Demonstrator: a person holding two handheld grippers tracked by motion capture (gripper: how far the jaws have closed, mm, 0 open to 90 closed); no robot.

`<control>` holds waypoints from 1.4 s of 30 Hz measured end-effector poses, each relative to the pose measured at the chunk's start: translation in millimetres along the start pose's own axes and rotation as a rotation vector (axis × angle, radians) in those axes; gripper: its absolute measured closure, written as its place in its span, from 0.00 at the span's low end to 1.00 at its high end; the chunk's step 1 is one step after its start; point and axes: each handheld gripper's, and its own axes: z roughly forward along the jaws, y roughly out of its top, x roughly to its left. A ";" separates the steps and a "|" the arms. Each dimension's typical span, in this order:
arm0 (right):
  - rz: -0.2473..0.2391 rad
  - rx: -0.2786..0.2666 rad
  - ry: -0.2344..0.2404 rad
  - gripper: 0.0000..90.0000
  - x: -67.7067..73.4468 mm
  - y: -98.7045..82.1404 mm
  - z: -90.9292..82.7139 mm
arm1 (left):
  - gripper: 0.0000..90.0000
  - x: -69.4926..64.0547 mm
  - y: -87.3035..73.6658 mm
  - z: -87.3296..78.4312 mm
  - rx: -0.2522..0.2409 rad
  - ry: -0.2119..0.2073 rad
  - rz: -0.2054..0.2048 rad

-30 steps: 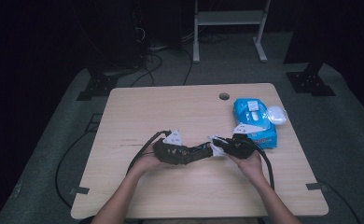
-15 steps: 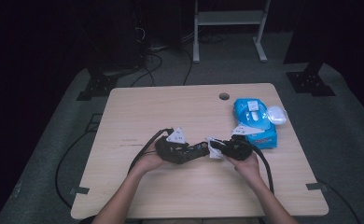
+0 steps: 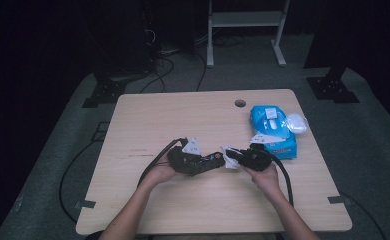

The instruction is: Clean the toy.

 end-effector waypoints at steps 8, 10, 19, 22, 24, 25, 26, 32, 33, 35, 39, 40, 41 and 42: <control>-0.001 0.004 0.006 0.92 1.2 -0.5 0.8 | 0.67 6.3 -7.8 -8.0 -0.008 -0.031 -0.019; 0.001 0.004 0.007 0.92 1.3 -0.5 0.5 | 0.66 5.9 -6.1 -6.7 -0.003 -0.037 -0.026; -0.007 0.011 0.009 0.92 0.7 -0.2 -0.6 | 0.32 -0.4 20.7 9.0 0.018 -0.044 -0.013; -0.010 0.014 0.012 0.92 0.7 -0.1 -1.9 | 0.27 -0.7 28.9 18.3 0.043 -0.051 -0.014; -0.014 0.013 0.009 0.92 0.4 0.6 -3.6 | 0.26 0.3 34.7 22.7 0.065 -0.066 -0.018; -0.013 0.009 0.007 0.92 -0.1 1.0 -4.7 | 0.25 0.3 37.3 25.2 0.072 -0.065 -0.019; -0.011 0.005 0.008 0.92 -0.9 1.3 -5.7 | 0.25 0.2 39.7 26.9 0.084 -0.072 -0.018; -0.011 -0.005 0.006 0.92 -1.4 2.0 -8.9 | 0.22 -2.5 44.7 38.7 0.142 -0.057 -0.002; -0.012 -0.004 0.006 0.92 -1.3 2.0 -8.7 | 0.22 -2.5 44.8 41.0 0.155 -0.060 -0.008; -0.012 -0.003 0.006 0.92 -0.9 1.9 -8.1 | 0.23 -2.5 45.4 45.0 0.185 -0.060 -0.012; -0.013 0.004 0.007 0.92 -1.1 1.1 -6.2 | 0.39 -4.8 48.9 48.9 0.255 -0.017 0.027; -0.009 0.004 0.009 0.92 -1.3 0.9 -5.8 | 0.48 -6.7 49.6 48.8 0.260 -0.006 0.056; -0.007 0.005 0.008 0.92 -1.4 0.7 -5.7 | 0.57 -8.1 50.4 48.3 0.261 0.005 0.077; -0.007 0.005 0.008 0.92 -1.6 0.7 -5.5 | 0.64 -8.5 51.3 47.6 0.256 -0.005 0.085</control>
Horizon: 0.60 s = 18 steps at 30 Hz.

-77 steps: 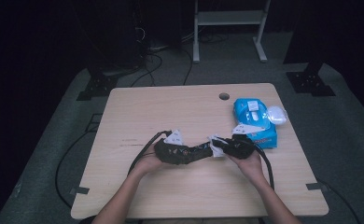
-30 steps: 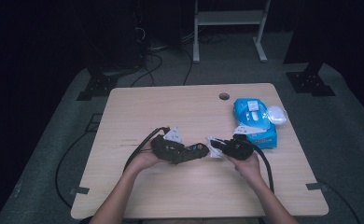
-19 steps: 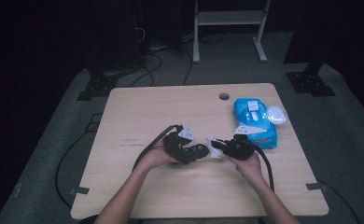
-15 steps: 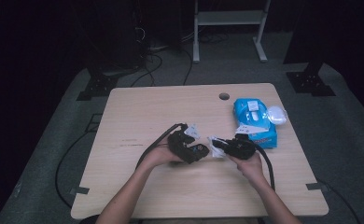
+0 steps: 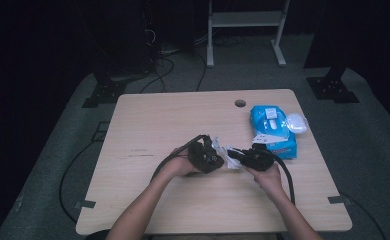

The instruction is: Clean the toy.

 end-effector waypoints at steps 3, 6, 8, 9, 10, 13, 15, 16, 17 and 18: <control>0.000 -0.002 0.005 0.92 -0.8 -0.3 0.6 | 0.70 0.7 -0.6 -3.2 -0.035 -0.003 0.009; 0.006 -0.004 0.014 0.92 -0.1 -0.1 -0.2 | 0.70 0.6 -4.4 -5.0 -0.071 0.002 0.000; 0.005 -0.009 0.020 0.92 0.1 0.3 -0.9 | 0.70 -0.1 -8.1 -9.7 -0.119 -0.008 0.011; 0.010 -0.012 0.028 0.92 0.3 0.7 -1.4 | 0.70 -0.6 -10.2 -12.9 -0.151 -0.017 0.014; 0.015 -0.016 0.036 0.92 0.8 1.5 -1.9 | 0.70 -1.7 -12.1 -16.4 -0.189 -0.020 0.013; 0.023 -0.037 0.074 0.92 3.7 5.8 -5.6 | 0.70 -5.8 -17.9 -28.7 -0.292 -0.015 0.038; 0.011 -0.055 0.098 0.92 9.6 11.0 -9.3 | 0.70 -8.4 -21.0 -35.4 -0.333 -0.009 0.050; 0.008 -0.069 0.115 0.92 12.9 13.5 -11.2 | 0.70 -9.7 -22.4 -38.2 -0.344 -0.006 0.054; 0.008 -0.079 0.133 0.92 16.9 16.3 -12.6 | 0.70 -11.0 -23.6 -40.1 -0.357 -0.003 0.053; -0.001 -0.090 0.145 0.92 21.7 18.9 -13.8 | 0.70 -12.7 -24.3 -41.3 -0.367 -0.005 0.050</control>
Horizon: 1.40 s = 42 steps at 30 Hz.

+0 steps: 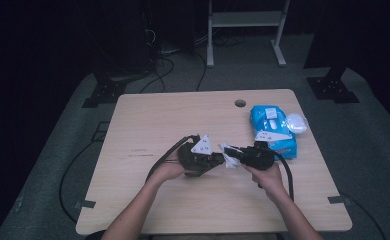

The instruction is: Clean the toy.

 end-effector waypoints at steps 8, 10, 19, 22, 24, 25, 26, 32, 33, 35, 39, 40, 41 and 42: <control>-0.108 0.003 -0.007 0.92 24.7 7.9 5.7 | 0.71 -6.1 -2.9 -7.9 -0.037 0.020 0.010; -0.120 0.013 -0.030 0.92 21.7 6.8 4.7 | 0.71 -5.9 -5.2 -8.4 -0.039 0.023 0.004; -0.161 0.025 -0.022 0.92 36.6 10.8 10.7 | 0.71 -9.9 -0.4 -1.4 -0.031 0.032 0.024; -0.178 0.025 -0.013 0.92 43.0 12.0 15.0 | 0.71 -10.5 0.3 -2.3 -0.045 0.026 0.021; -0.176 0.018 -0.026 0.92 40.4 12.7 12.8 | 0.71 -9.6 -1.0 -4.4 -0.061 0.024 0.009; -0.172 0.012 -0.036 0.92 37.8 12.6 10.6 | 0.71 -8.6 -1.8 -6.0 -0.067 0.025 0.003; -0.164 0.006 -0.048 0.92 34.5 12.1 7.9 | 0.71 -7.1 -2.4 -7.8 -0.071 0.026 -0.001; -0.089 -0.007 -0.079 0.92 14.6 6.3 -1.2 | 0.71 -2.8 -4.2 -13.7 -0.115 0.019 -0.036; -0.084 -0.013 -0.073 0.92 14.9 6.6 -1.2 | 0.71 -3.4 -4.1 -13.1 -0.111 0.021 -0.036; -0.081 -0.034 -0.056 0.92 19.0 8.6 -0.4 | 0.71 -4.5 -4.0 -10.8 -0.105 0.024 -0.030; -0.092 -0.040 -0.041 0.92 23.3 10.6 1.2 | 0.71 -4.4 -3.8 -12.8 -0.122 0.020 -0.038; -0.083 -0.046 -0.037 0.92 21.8 10.0 0.4 | 0.71 -4.0 -3.9 -14.1 -0.134 0.021 -0.042; -0.075 -0.048 -0.040 0.92 19.9 9.5 -0.6 | 0.71 -3.3 -4.2 -15.9 -0.135 0.026 -0.040; -0.065 -0.056 -0.036 0.92 17.2 8.6 -1.7 | 0.71 -2.3 -4.6 -17.6 -0.142 0.028 -0.042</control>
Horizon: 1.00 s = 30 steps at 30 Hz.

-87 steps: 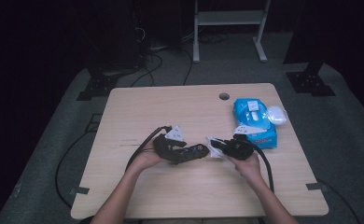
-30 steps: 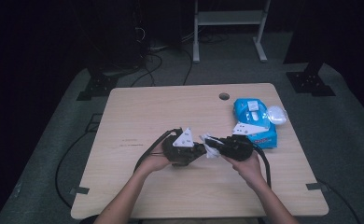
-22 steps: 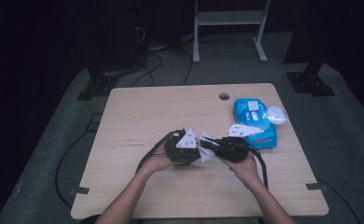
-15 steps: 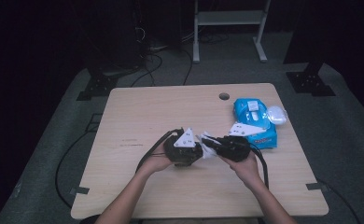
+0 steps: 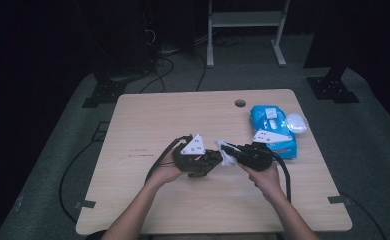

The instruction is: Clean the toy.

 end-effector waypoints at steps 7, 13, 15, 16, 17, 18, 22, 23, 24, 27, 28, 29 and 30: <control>0.029 -0.001 -0.003 0.92 -4.3 -3.1 0.4 | 0.71 1.5 -2.5 1.8 -0.018 -0.020 -0.029; 0.028 -0.028 0.021 0.92 -1.5 0.2 -0.6 | 0.71 0.8 -1.4 -0.1 -0.044 -0.018 -0.035; 0.019 -0.012 -0.004 0.92 -3.9 -1.2 -1.2 | 0.71 3.0 -1.2 -4.2 -0.070 -0.024 -0.051; 0.041 -0.023 0.004 0.92 -6.0 -2.5 -1.9 | 0.71 3.4 -1.1 -5.2 -0.070 -0.022 -0.052; 0.049 -0.028 0.001 0.93 -7.7 -3.5 -2.2 | 0.71 3.5 -1.2 -5.7 -0.070 -0.017 -0.050; 0.042 -0.021 -0.009 0.92 -8.2 -4.3 -2.2 | 0.71 3.5 -1.6 -5.7 -0.074 -0.015 -0.052; 0.051 -0.024 -0.001 0.92 -7.8 -3.9 -1.9 | 0.71 3.8 -2.7 -3.3 -0.063 -0.021 -0.049; 0.047 -0.028 0.005 0.92 -6.7 -2.9 -1.7 | 0.71 3.5 -2.8 -2.6 -0.060 -0.020 -0.048; 0.045 -0.030 0.008 0.92 -5.3 -2.0 -1.4 | 0.71 3.7 -2.7 -2.6 -0.064 -0.021 -0.049; 0.048 -0.033 0.008 0.92 -6.0 -3.2 -0.6 | 0.71 3.6 -2.0 -4.4 -0.070 -0.013 -0.048; 0.057 -0.034 0.007 0.92 -7.6 -4.3 -0.5 | 0.71 4.1 -2.3 -5.3 -0.068 -0.012 -0.046; 0.056 -0.026 -0.001 0.92 -9.5 -5.8 -0.3 | 0.71 4.5 -2.9 -5.8 -0.081 -0.012 -0.062; 0.058 -0.015 -0.014 0.92 -11.1 -8.0 -0.1 | 0.71 5.9 -3.7 -7.1 -0.093 -0.017 -0.071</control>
